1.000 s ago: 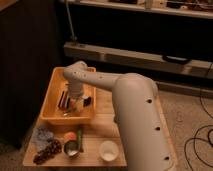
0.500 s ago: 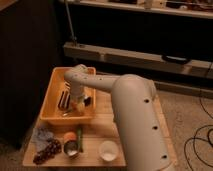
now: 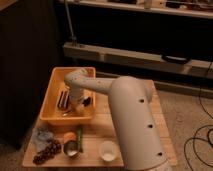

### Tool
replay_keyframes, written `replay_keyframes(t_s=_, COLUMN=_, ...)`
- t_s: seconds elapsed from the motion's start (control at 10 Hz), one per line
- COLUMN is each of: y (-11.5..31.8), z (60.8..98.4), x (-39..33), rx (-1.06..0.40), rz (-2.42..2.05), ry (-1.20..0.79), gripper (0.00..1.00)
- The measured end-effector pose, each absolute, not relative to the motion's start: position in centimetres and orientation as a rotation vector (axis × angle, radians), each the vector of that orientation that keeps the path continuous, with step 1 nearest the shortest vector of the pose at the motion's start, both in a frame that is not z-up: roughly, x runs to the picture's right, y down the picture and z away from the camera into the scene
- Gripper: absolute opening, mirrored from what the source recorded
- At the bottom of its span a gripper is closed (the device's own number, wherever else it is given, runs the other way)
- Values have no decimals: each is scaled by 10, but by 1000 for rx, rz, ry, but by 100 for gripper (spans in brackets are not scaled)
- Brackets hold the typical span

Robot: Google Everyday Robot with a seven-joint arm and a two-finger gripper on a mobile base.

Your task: Place fork in table surface

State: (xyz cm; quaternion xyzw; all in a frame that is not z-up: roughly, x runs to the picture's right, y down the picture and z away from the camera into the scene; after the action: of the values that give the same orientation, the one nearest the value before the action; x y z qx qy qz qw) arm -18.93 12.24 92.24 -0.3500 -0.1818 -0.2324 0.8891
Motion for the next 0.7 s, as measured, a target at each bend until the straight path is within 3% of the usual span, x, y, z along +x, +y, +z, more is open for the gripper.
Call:
replay_keyframes(t_s=0.5, y=116, z=913, x=-188, rx=-734, rz=-487, ry=-377, gripper=2)
replay_keyframes(t_s=0.7, y=115, z=911, x=-188, rx=-733, rz=-493, ry=-374, gripper=0)
